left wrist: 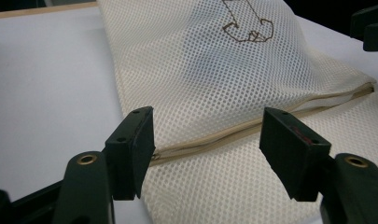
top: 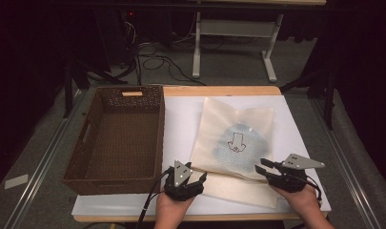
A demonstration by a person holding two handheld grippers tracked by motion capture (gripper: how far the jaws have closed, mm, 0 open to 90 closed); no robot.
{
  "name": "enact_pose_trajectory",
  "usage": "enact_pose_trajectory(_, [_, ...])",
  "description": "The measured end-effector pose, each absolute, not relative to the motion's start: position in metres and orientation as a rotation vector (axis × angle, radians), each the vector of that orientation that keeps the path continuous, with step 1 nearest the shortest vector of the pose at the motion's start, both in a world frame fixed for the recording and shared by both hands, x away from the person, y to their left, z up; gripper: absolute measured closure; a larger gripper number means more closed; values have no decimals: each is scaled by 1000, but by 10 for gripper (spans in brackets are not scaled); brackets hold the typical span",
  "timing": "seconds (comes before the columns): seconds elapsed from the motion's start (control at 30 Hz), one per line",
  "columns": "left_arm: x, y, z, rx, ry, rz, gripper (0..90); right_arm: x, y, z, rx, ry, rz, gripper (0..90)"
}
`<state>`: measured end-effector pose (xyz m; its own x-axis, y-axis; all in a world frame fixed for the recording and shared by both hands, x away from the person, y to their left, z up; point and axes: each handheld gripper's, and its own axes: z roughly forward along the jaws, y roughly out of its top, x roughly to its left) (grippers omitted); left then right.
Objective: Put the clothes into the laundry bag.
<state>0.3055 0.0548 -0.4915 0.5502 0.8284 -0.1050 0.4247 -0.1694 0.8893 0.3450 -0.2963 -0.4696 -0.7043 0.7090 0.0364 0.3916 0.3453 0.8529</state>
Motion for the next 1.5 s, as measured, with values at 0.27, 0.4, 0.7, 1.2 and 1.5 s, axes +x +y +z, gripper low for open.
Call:
enact_pose_trajectory(0.27, [314,43,-490,1812,994,481,352,338,-334,-492,1219,2200,1175,496])
enact_pose_trajectory(0.4, [315,41,-489,1809,985,482,352,344,-331,-501,1270,2225,1155,465])
enact_pose_trajectory(0.7, [314,51,-485,1792,1013,532,384,349,-314,-509,1193,2321,1000,863])
enact_pose_trajectory(1.2, [312,62,-493,1805,1078,515,457,369,-344,-504,1222,2248,1045,845])
enact_pose_trajectory(1.5, [317,63,-507,1843,1117,454,529,358,-351,-492,1232,2173,1134,727])
